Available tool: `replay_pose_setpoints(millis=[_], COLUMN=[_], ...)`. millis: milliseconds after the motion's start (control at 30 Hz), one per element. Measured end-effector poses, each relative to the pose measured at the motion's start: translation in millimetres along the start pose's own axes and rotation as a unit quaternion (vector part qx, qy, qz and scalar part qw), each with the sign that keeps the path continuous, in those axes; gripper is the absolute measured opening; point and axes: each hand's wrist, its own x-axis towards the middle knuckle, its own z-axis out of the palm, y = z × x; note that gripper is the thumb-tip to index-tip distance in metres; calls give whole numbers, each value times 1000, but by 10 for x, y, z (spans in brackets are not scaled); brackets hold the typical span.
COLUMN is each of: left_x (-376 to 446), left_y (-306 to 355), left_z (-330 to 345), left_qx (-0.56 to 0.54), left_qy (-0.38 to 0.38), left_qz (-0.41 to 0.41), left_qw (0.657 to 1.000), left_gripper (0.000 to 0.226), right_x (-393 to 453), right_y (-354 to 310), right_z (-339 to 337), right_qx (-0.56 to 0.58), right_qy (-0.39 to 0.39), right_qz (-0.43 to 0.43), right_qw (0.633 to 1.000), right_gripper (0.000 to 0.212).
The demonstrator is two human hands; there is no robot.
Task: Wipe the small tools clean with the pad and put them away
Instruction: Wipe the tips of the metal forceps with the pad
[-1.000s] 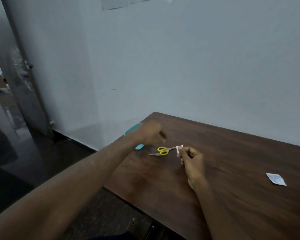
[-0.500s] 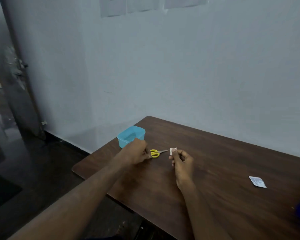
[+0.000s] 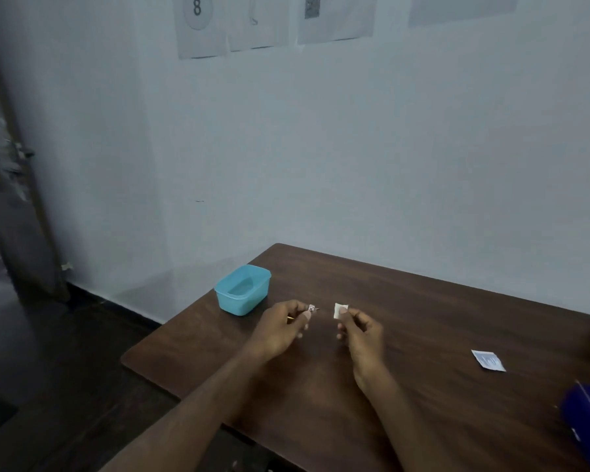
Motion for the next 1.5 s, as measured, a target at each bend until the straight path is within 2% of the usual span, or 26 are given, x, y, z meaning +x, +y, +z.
replay_pose_setpoints(millis=[67,167,233,300,367,433,533,667,833,933,1000,1200,1300,1400,1500], left_x=[97,250,312,428,555,619,737,883,939,984,995,937,904,855,810], left_y=[138,241,297,376,450,494,481,474,418,376,339,364,369,386,406], left_z=[241,636,852,1019,1199,1291,1439,1356,1395,1415,1444,1442,1436,1408,1366], left_qx=[-77,-150,-168,-201,-227,-248,-276,-270,-281,-287,-295,-318,-307,-289,-279], left_qy=[-27,-44,-51,-53,-75,-98,-131,-170,-142,-114,-116,-105,-118,-136,-162], left_qz=[3,26,27,25,28,38,33,49,42,34,34,32,53,72,82], left_qw=[997,987,984,978,970,963,952,946,948,951,948,942,943,945,943], left_gripper=[16,15,13,14,16,17,16,5,9,26,35,37,34,18,17], right_x=[87,196,226,297,397,472,606,646,621,662,673,631,616,623,652], right_y=[-113,-308,-385,-374,-307,-280,-203,-240,-222,-227,-212,-203,-245,-304,-341], right_z=[-246,-676,-867,-954,-1055,-1101,-1201,-1214,-1204,-1211,-1250,-1266,-1285,-1280,-1267], right_qx=[-54,-118,-197,-249,-262,-272,-250,-229,-238,-226,-202,-208,-187,-126,-36], right_qy=[15,20,18,48,88,89,53,-11,-23,-12,-26,-38,-76,-107,-66], right_qz=[-62,-144,-220,-252,-225,-194,-155,-157,-177,-142,-106,-90,-58,-40,-3], right_qw=[996,982,955,934,934,938,954,961,955,964,973,973,978,985,997], right_gripper=[9,16,15,20,21,18,13,13,12,16,11,7,12,14,10])
